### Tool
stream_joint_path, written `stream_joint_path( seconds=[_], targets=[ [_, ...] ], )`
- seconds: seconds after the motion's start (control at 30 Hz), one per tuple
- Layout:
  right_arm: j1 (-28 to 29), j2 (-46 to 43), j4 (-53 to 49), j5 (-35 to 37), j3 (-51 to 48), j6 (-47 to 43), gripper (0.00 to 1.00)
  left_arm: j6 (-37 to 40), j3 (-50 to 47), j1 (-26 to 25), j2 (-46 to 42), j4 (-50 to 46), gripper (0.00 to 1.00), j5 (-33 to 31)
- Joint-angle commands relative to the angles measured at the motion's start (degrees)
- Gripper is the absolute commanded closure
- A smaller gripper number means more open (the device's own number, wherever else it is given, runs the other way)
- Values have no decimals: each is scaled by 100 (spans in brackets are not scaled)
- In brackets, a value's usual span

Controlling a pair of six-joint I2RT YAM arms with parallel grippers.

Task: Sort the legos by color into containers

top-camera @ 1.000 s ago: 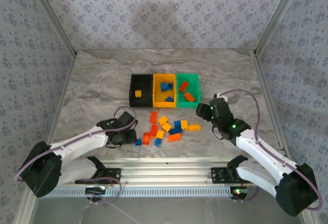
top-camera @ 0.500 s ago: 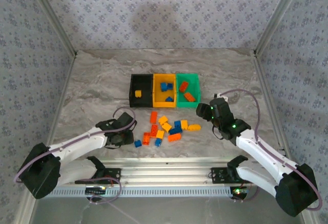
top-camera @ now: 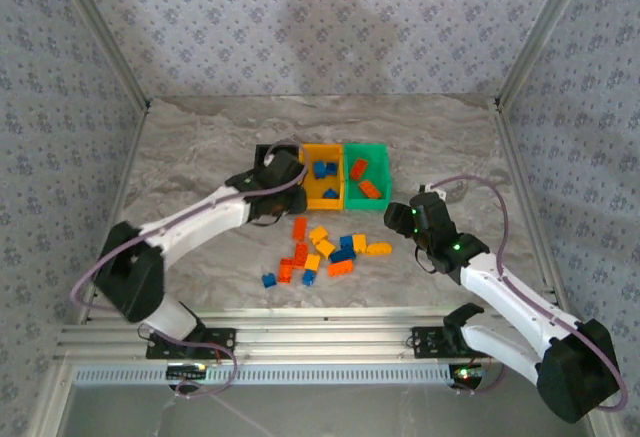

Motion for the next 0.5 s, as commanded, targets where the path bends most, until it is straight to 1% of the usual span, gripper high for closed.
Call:
stream_joint_path(
  seconds=[0.0,0.13,0.17,0.27,0.33,0.37,0.47],
  targets=[
    [-53,-5,-108,-19,-53,84,27,520,975,26,799,53,80,-219],
    [-62,-60,-177,-32,-69,83,27,704,1998,103,1695,-243,81,-384],
    [-62,-91,-187,-32,-70,84,27,753,2131,102,1819,-236,79,-425],
    [-68,-172,-253,-17,-79,84,26,831,2425,101,2061,-261,67,-454],
    [-77,-237,-282,-14,-80,84,27,844,2563,102,2159,-326,56,-430],
    [-80,-264,-292,-17,-80,87,26,853,2608,104,2165,-364,50,-388],
    [-93,-293,-332,-23,-59,84,26,827,2524,67,1952,-360,39,-305]
  ],
)
